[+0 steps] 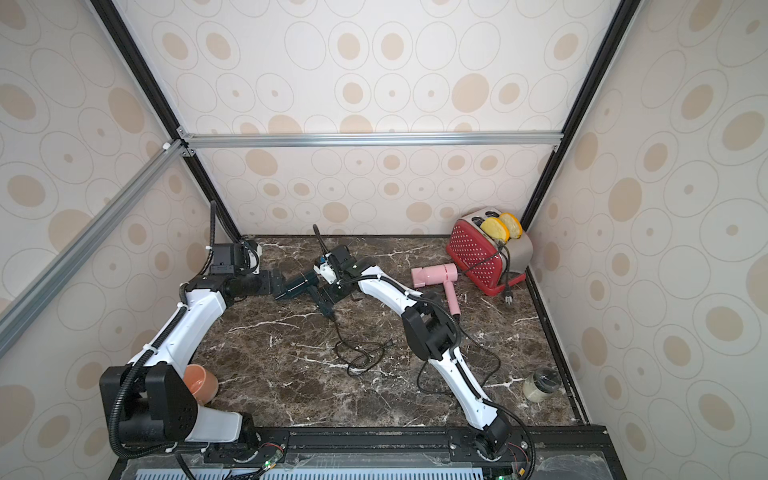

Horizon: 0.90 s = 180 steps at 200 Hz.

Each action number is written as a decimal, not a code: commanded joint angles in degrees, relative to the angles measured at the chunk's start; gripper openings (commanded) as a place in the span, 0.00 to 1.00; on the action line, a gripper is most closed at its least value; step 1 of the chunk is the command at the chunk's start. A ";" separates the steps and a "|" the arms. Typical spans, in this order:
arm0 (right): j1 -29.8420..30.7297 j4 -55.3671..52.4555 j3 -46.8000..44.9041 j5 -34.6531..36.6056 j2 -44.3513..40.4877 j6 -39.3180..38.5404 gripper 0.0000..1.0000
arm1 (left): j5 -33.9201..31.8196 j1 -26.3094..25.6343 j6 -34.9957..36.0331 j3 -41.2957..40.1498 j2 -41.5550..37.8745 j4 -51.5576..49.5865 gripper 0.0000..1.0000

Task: Wrap the cord around the hair dryer
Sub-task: Move the hair dryer to the center of the board.

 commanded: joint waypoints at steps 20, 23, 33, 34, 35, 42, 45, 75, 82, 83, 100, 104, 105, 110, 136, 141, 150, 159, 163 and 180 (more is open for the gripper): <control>2.34 -4.40 5.26 2.61 4.92 1.09 0.57 | 2.88 0.40 -2.71 -0.91 -1.87 1.57 0.99; 2.40 -4.42 5.25 2.80 5.10 1.15 0.57 | 2.95 0.39 -2.71 -0.91 -1.87 1.57 0.99; 2.47 -4.19 5.38 2.92 5.78 1.51 0.57 | 3.35 0.42 -2.97 -1.11 -1.95 1.73 0.99; 2.49 -4.18 5.41 2.96 5.83 1.51 0.57 | 3.34 0.41 -2.98 -1.14 -1.95 1.78 0.99; 2.50 -4.18 5.42 2.94 5.89 1.56 0.57 | 3.38 0.40 -2.98 -1.20 -1.95 1.81 0.99; 2.53 -4.34 5.81 2.81 6.41 1.54 0.57 | 3.44 0.39 -3.12 -1.35 -2.12 1.85 0.99; 2.58 -4.43 6.05 2.68 6.73 1.56 0.58 | 3.39 0.34 -3.16 -1.52 -2.20 1.91 0.99; 2.61 -6.51 7.34 2.85 8.08 0.98 0.51 | 3.28 0.34 -3.27 -1.82 -2.66 1.93 0.99; 2.60 -7.08 6.84 3.28 7.82 0.91 0.42 | 3.16 0.35 -3.19 -1.81 -2.75 1.85 0.99; 2.60 -7.13 6.71 3.36 7.81 0.86 0.40 | 3.16 0.33 -3.17 -1.80 -2.75 1.80 0.99; 2.63 -7.46 2.93 5.00 5.63 0.53 0.22 | 3.14 0.39 -3.07 -1.87 -2.90 1.67 0.99; 2.60 -7.08 1.52 5.42 4.79 0.51 0.19 | 3.11 0.38 -3.08 -1.92 -2.99 1.67 0.99; 2.60 -7.00 1.19 5.53 4.54 0.53 0.19 | 3.09 0.39 -3.07 -1.94 -3.00 1.67 0.99; 2.65 -6.34 -1.56 6.08 3.33 0.52 0.17 | 3.05 0.39 -3.16 -2.12 -3.14 1.75 0.99; 2.26 -2.61 -13.58 9.21 -3.57 1.15 0.14 | 3.72 0.34 -3.25 -2.40 -3.59 1.76 0.99; 2.24 -2.37 -15.55 9.71 -4.78 1.20 0.13 | 3.83 0.39 -3.25 -2.32 -3.62 1.70 0.99; 2.06 -2.18 -18.86 10.89 -7.05 1.35 0.12 | 4.21 0.39 -3.25 -2.40 -3.70 1.57 0.99; 1.90 -1.53 -23.12 11.35 -9.88 1.24 0.12 | 4.58 0.39 -3.38 -2.66 -3.71 1.75 0.99; 1.82 -0.93 -25.98 11.67 -11.57 1.19 0.12 | 4.83 0.39 -3.49 -2.89 -3.71 1.77 0.99; 1.82 1.17 -35.37 12.75 -17.37 0.53 0.12 | 5.56 -0.20 -3.86 -3.85 -3.55 1.84 0.99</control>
